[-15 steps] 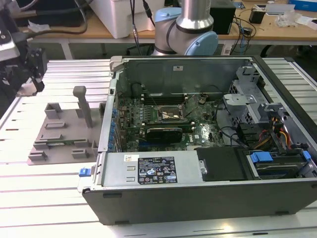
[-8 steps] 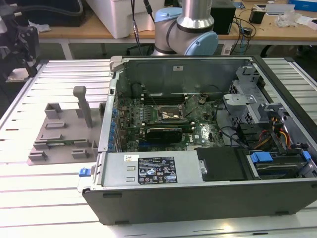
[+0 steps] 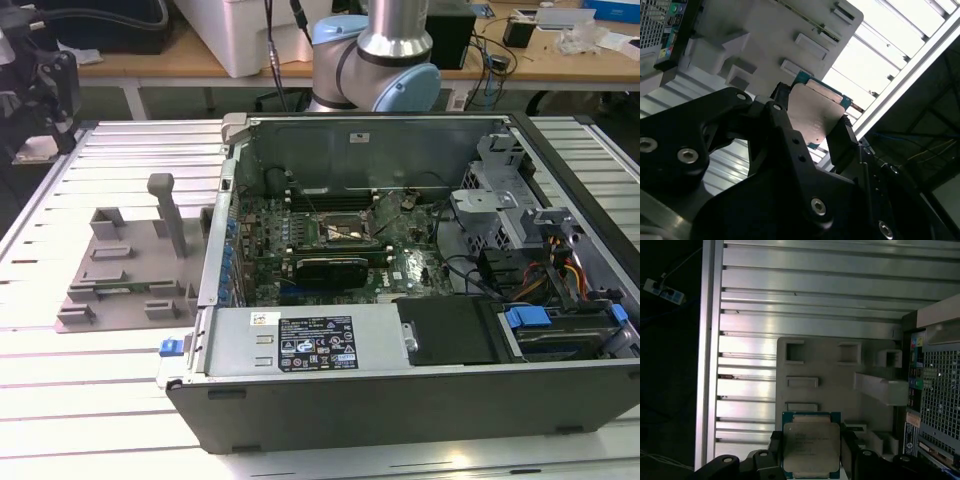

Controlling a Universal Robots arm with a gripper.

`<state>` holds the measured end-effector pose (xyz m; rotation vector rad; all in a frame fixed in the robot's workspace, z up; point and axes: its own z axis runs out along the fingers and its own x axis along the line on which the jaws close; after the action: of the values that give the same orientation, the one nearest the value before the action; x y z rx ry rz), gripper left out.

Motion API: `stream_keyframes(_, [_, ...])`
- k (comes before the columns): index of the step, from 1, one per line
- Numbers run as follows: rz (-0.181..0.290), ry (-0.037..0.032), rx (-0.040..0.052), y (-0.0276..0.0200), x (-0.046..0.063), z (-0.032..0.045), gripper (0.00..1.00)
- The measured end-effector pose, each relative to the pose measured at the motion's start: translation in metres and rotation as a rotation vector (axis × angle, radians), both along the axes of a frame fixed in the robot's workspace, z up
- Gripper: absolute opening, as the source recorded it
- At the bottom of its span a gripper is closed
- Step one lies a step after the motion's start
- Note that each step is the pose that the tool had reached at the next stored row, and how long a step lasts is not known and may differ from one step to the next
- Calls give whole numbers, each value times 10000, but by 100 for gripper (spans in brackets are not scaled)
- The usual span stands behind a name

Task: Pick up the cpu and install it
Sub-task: 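Pick up the cpu and move it towards the insertion slot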

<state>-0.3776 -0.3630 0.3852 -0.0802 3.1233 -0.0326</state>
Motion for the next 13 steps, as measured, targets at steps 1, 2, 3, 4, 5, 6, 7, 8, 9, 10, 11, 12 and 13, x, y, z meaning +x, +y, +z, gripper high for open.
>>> stream_keyframes(1, [-1,-1,0,0,37,0,55])
stream_keyframes(2, [-1,-1,1,0,66,-1,55])
stream_keyframes(3, [0,-1,1,0,103,-1,55])
stream_keyframes(4, [0,-1,0,0,133,-1,55])
stream_keyframes(5, [0,-1,0,0,167,0,55])
stream_keyframes(6, [0,-1,1,0,230,-1,55])
stream_keyframes(7, [0,0,1,0,314,-1,55])
stream_keyframes(8, [-1,0,1,0,436,-1,55])
stream_keyframes(9, [0,1,0,-1,515,0,55])
stream_keyframes(10, [-1,2,0,0,597,-1,55])
stream_keyframes(11, [-2,2,0,0,647,-1,55])
stream_keyframes(12, [0,4,0,0,692,-1,55])
stream_keyframes(13, [1,5,0,-1,758,0,55])
